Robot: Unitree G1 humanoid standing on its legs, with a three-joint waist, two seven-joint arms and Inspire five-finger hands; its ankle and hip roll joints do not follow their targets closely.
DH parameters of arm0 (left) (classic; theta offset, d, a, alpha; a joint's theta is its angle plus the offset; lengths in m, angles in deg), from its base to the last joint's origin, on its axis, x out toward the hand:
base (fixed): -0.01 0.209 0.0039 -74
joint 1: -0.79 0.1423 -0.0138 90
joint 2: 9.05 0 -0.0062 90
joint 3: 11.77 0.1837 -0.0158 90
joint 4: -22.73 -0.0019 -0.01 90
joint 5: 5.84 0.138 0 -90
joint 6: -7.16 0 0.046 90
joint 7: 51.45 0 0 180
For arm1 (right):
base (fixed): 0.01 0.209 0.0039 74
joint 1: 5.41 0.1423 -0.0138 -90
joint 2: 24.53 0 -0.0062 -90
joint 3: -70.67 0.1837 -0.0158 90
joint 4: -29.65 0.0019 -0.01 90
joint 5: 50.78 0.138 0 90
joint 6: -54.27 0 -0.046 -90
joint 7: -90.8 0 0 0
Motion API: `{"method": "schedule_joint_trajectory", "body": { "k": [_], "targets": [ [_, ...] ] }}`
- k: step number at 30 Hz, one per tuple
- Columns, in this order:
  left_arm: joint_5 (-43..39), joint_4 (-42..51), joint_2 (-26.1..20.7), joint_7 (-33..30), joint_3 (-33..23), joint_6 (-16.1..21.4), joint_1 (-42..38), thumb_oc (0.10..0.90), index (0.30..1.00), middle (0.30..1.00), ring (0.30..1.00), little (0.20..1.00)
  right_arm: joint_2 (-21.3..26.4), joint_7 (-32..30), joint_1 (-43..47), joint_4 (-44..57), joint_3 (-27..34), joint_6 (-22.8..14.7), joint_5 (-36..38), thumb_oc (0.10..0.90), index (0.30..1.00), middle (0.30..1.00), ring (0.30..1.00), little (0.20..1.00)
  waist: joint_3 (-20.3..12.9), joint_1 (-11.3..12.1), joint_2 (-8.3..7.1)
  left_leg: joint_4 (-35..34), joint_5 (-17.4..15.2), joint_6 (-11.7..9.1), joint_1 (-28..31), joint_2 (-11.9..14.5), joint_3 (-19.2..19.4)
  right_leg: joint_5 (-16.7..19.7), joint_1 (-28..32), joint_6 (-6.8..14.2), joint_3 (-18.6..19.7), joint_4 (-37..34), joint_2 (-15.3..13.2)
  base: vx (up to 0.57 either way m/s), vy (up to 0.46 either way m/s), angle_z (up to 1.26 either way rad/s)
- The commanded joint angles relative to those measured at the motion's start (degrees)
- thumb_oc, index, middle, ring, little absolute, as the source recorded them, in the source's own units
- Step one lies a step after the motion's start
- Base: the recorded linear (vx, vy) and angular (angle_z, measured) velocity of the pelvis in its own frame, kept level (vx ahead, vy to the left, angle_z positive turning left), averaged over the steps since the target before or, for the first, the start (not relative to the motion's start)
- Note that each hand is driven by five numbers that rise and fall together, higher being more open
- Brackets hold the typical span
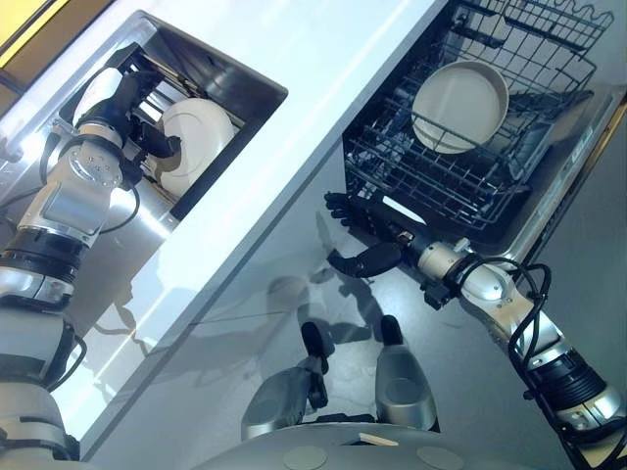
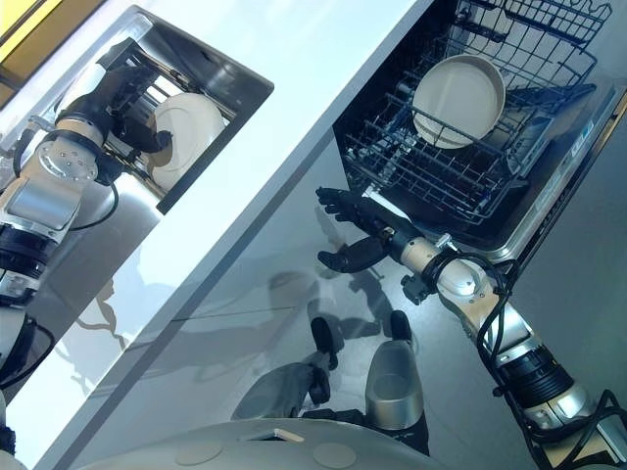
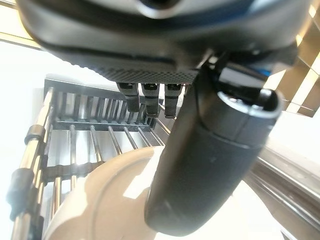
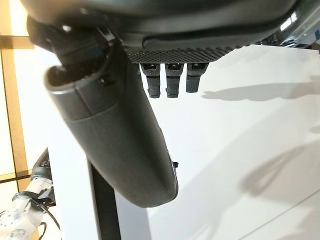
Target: Pick up plates and place into dishwasher.
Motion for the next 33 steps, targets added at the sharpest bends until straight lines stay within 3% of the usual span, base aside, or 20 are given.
{"method": "schedule_joint_trajectory", "body": {
  "k": [1,9,20,26,33],
  "targets": [
    [-0.87,-6.78,0.12,0.36,1.74,-2.18,-5.23,0.8,0.9,0.9,0.9,0.9,-1.65,-0.87,5.16,6.29,0.04,-4.46,1.2,0.8,0.9,0.9,0.9,0.9,1.04,-2.13,-1.23,7.61,-7.92,0.5,-4.09,-5.28,0.31,0.52,-6.01,0.26,0.16,2.52,4.8,-0.04,-0.011,-0.09],
    [-6.72,-8.83,1.43,11.95,4.97,-2.28,-6.37,0.8,0.9,0.9,0.9,0.9,-0.11,-2.3,7.59,5.91,0.35,-4.29,1.44,0.8,0.9,0.9,0.9,0.9,4.98,-3.19,-1.35,8.49,-7.04,0.37,-7.4,-4.89,1.17,1.44,-9.85,0.12,0.8,3.7,5.65,-0.04,-0.001,-0.08],
    [-9.58,-1.34,5.0,38.2,6.54,-9.36,2.85,0.8,0.9,0.9,0.9,0.9,3.02,-1.17,7.16,5.25,3.3,-5.78,1.9,0.8,0.9,0.9,0.9,0.9,7.83,-4.6,-0.4,7.55,-6.41,0.18,-7.89,-5.07,1.94,2.22,-10.48,0.17,1.45,2.69,5.94,-0.01,0.047,-0.08],
    [-12.27,3.23,6.32,42.08,5.84,-9.58,6.47,0.8,0.9,0.9,0.9,0.9,3.6,-0.26,6.59,5.35,3.7,-4.95,2.53,0.8,0.9,0.9,0.9,0.9,7.39,-4.74,0.23,6.72,-6.36,0.05,-6.65,-5.42,1.8,2.05,-9.09,0.07,1.39,1.74,5.71,0.02,0.054,-0.03],
    [-18.44,8.21,6.87,43.96,4.8,-5.67,11.63,0.8,0.9,0.9,0.9,0.9,4.16,1.05,3.68,5.55,4.82,-4.49,2.49,0.8,0.9,0.9,0.9,0.9,6.09,-4.89,1.57,5.17,-6.06,-0.16,-4.88,-5.83,1.96,1.72,-7.18,-0.09,0.98,0.55,5.15,0.02,0.063,-0.04]
  ]
}}
